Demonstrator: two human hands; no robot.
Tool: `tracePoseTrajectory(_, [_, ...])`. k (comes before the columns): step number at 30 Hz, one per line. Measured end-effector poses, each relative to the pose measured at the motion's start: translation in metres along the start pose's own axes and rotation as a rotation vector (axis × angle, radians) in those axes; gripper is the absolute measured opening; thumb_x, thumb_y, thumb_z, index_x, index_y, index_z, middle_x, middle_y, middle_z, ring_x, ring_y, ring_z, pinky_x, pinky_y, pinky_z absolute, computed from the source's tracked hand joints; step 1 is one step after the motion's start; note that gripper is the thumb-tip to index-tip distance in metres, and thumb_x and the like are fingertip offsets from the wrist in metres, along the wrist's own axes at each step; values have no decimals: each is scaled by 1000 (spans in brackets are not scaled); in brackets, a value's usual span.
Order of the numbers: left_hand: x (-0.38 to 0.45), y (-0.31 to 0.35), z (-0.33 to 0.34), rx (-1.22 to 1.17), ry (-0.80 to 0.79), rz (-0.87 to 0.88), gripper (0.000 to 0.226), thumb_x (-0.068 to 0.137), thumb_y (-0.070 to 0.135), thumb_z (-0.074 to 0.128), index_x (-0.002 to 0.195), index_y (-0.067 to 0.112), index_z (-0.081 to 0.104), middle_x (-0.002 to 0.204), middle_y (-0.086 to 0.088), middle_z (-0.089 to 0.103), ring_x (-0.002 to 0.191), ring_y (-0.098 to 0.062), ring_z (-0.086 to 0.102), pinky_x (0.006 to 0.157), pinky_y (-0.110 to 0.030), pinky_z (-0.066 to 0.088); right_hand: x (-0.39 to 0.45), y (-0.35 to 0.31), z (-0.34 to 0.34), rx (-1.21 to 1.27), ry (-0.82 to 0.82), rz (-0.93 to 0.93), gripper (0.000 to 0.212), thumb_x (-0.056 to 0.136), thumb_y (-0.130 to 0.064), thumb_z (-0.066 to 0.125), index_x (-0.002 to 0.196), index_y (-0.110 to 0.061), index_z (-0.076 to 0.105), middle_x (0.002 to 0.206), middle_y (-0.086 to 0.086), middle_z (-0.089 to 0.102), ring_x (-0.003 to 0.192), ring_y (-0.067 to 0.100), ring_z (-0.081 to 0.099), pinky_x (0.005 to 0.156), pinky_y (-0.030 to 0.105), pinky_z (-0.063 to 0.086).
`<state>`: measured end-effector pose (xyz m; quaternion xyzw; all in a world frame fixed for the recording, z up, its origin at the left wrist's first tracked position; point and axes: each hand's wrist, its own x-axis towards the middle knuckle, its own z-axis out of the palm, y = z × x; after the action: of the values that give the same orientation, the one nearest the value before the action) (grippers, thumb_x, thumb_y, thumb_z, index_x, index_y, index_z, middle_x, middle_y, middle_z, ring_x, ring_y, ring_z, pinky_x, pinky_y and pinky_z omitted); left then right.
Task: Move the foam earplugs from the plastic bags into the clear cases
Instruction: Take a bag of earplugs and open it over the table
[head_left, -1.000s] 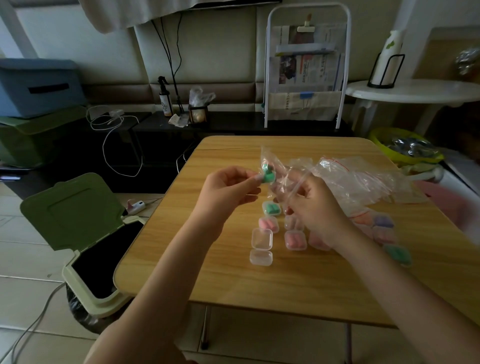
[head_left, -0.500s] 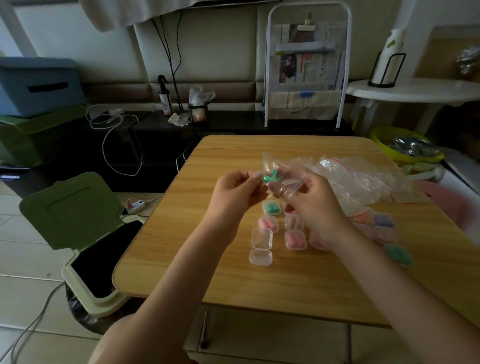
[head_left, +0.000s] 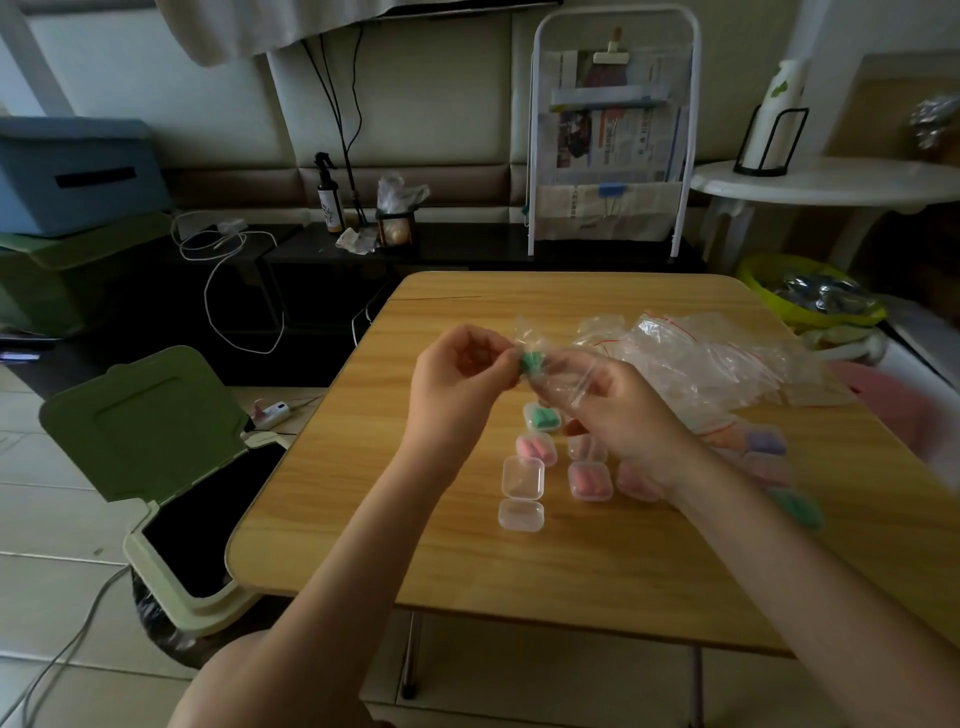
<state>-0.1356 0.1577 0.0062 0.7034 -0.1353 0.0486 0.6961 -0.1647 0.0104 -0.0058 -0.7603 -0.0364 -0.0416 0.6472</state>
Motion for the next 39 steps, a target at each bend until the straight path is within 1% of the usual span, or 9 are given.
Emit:
tracePoseTrajectory(3, [-5,0,2,300,95,225,14,81,3,68,79,14,60,73,4,63,65,-3,58,63,-17,51,0,1,4,-11,-12,-4,37,74,-45,70,109,-31,67,98,-1,70,90,33,67,71,44,54])
tracePoseTrajectory(8, [-5,-8,3,484,150,426,17,81,-1,63,85,11,52,75,3,56,68,-11,53,61,-25,47,2,2,4,-45,144,-75,12,85,-26,70,95,-31,68,91,-1,70,85,22,68,54,22,45])
tracePoseTrajectory(13, [1,-9,-3,532,223,395,17,83,-1,58,84,16,53,79,3,54,68,-7,48,60,-13,39,1,-3,1,32,97,-68,14,85,-23,69,95,-33,67,94,-11,71,91,8,67,69,24,54])
tracePoseTrajectory(16, [4,-10,-6,573,220,428,15,85,-2,56,86,13,58,84,3,52,71,-7,50,62,-17,43,1,-4,-2,-3,51,-49,20,86,-22,68,105,-27,66,104,-5,71,98,14,67,83,39,57])
tracePoseTrajectory(18, [6,-10,-8,584,231,437,16,86,-3,55,86,12,63,86,3,52,72,-8,51,62,-17,43,0,-5,-6,-25,89,-84,20,85,-21,68,104,-25,67,100,-2,72,91,19,70,74,50,59])
tracePoseTrajectory(24, [17,-3,-29,360,453,169,24,89,3,51,82,19,67,86,-1,63,77,-3,60,71,-14,50,2,-10,-24,85,111,-64,21,83,-15,68,104,-19,67,105,-1,71,96,11,69,65,29,58])
tracePoseTrajectory(27, [18,-6,-24,87,394,40,29,92,2,48,82,19,68,85,0,68,80,-10,68,78,-27,57,1,-8,-26,259,-27,52,33,71,-19,71,104,-13,69,109,1,70,103,17,67,74,31,58])
tracePoseTrajectory(32, [12,-16,-5,212,235,114,22,93,8,52,89,21,68,98,-5,67,87,-10,67,82,-32,57,4,-10,-24,405,-21,86,27,73,-13,69,100,-10,70,107,8,71,102,20,67,72,26,57])
tracePoseTrajectory(39, [10,-14,1,336,-13,60,24,91,24,60,115,26,59,111,3,58,94,-10,61,79,-25,54,15,-4,-54,-8,484,32,28,84,-12,71,111,-11,68,91,-3,71,87,15,68,78,26,56])
